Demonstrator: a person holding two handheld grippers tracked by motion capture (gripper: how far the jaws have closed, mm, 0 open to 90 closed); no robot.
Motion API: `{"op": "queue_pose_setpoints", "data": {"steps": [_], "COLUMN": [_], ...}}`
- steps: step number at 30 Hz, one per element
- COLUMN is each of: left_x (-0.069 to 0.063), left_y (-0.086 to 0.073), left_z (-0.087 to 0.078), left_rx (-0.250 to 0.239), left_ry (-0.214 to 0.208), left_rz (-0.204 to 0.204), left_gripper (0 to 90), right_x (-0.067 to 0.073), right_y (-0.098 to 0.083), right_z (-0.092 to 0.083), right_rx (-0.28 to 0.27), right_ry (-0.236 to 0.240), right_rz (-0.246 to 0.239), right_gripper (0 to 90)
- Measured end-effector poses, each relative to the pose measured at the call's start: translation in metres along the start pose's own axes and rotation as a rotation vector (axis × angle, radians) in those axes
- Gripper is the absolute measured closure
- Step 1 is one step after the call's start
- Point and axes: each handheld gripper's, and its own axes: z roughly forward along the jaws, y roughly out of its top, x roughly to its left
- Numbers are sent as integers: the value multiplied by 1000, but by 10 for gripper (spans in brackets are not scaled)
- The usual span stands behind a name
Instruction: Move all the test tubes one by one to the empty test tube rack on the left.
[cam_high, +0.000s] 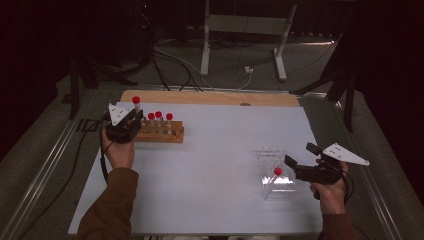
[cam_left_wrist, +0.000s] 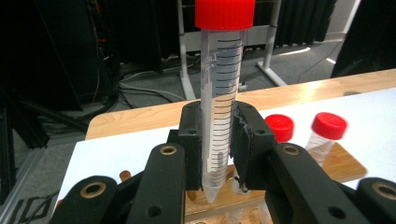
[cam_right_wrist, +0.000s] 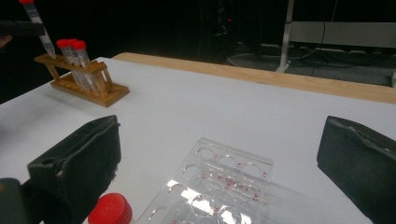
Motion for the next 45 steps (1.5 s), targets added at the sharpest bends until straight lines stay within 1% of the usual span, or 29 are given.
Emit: {"op": "queue_pose_setpoints", "data": {"steps": [4, 6, 11, 15, 19, 27, 35, 40, 42, 45], "left_x": [2, 3, 6, 7, 6, 5, 6, 7, 6, 6], "left_y": [-3, -6, -15, -21, -24, -27, -27, -27, -27, -27], "left_z": [6, 8, 12, 14, 17, 23, 24, 24, 23, 22], "left_rx": [22, 34, 70, 98, 128, 176, 180, 182, 182, 183], "left_ry": [11, 17, 15, 13, 15, 12, 10, 8, 3, -14], "left_rz": [-8, -18, -34, -37, -22, -19, -30, -33, -37, -45], "left_gripper": [755, 755, 753, 751, 751, 747, 726, 692, 660, 571], "right_x": [-1, -1, -1, -1, 0, -1, 0, 0, 0, 0], "right_y": [-1, -1, -1, -1, -2, -2, -2, -2, -2, -2], "right_z": [0, 0, -1, 0, 1, 1, 1, 1, 1, 0], "right_rx": [-1, 0, 0, 2, 3, 2, 2, 2, 2, 1], "right_ry": [2, 3, 4, 3, 5, 6, 6, 8, 9, 9], "right_rz": [2, 3, 3, 4, 2, 4, 3, 4, 5, 4], "right_gripper": [0, 0, 0, 0, 0, 0, 0, 0, 0, 0]}}
